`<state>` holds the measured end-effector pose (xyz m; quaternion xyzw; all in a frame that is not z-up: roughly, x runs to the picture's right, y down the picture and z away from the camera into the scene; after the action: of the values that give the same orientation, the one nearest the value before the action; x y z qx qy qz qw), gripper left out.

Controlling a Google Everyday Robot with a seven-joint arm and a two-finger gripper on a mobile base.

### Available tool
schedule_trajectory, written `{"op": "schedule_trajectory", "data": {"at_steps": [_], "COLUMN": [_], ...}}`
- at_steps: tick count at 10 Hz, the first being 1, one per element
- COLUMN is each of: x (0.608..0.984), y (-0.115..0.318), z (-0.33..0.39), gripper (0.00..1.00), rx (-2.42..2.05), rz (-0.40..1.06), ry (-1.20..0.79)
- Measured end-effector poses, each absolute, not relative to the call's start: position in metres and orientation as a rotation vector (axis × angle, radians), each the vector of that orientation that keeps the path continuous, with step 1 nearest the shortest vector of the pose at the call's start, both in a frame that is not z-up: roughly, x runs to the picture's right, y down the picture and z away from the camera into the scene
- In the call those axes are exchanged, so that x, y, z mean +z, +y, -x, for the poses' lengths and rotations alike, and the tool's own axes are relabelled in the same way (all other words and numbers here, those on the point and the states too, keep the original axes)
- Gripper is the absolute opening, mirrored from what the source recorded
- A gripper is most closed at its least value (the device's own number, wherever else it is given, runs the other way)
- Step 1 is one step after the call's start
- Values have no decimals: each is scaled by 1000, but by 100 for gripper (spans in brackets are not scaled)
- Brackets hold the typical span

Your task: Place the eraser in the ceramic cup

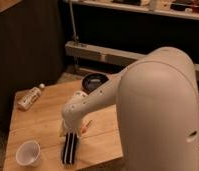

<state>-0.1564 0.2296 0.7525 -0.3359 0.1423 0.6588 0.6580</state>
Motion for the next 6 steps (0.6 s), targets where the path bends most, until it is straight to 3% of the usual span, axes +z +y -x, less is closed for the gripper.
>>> {"op": "schedule_trajectory", "data": {"at_steps": [3, 6], "x": [762, 767], "y": [235, 237], "z": [158, 162], "gripper": [64, 38], "rx": [1487, 1468], "rz": [783, 787], "ry": [338, 358]}}
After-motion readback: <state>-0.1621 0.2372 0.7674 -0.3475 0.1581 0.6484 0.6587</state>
